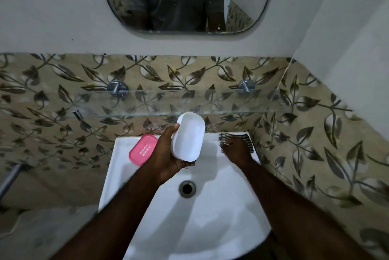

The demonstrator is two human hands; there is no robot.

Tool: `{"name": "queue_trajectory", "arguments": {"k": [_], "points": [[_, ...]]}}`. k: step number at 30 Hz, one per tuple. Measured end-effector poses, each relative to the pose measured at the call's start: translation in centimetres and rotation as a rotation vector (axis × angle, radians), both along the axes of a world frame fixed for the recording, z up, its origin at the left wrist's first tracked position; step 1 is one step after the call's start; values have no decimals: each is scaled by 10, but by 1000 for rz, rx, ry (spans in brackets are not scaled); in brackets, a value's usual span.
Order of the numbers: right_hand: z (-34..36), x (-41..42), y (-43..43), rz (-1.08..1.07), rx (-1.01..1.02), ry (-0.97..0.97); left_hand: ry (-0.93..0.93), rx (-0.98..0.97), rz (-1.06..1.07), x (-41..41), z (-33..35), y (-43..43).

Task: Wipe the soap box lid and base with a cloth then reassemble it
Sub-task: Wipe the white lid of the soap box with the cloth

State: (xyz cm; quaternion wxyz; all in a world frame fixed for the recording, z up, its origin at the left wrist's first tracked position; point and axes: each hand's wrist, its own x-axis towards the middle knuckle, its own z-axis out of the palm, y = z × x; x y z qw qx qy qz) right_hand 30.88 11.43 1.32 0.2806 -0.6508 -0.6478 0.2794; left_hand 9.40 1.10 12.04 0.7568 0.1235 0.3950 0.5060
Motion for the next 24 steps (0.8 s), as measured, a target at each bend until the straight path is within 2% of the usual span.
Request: {"name": "queue_trajectory", "arguments": {"k": [5, 7, 9, 12, 14, 17, 19, 20, 22, 24], "points": [[-22, 17, 26, 100, 59, -43, -6, -10, 20, 4, -11, 7], [-27, 15, 37, 113, -36, -98, -16, 1, 17, 4, -17, 7], [-32, 10, 47, 98, -142, -239, -19, 4, 22, 2, -22, 7], [-32, -3, 54, 82, -189, -561, -11, -6, 32, -3, -25, 6], [-24, -8, 55, 28, -207, -634, 3, -1, 50, -5, -25, 5], [-23, -1, 61, -15, -196, -607, 11, 4, 80, -7, -24, 5], [-18, 9, 61, -113, -216, -390, 1, -9, 85, -9, -24, 5], [-15, 13, 58, -192, -233, -206, -1, -15, 79, -10, -24, 5], [-5, 21, 42, -327, -237, 251, 4, -15, 61, -10, -21, 5], [11, 22, 14, -368, -288, 785, 20, -30, 70, -8, -18, 4]]}}
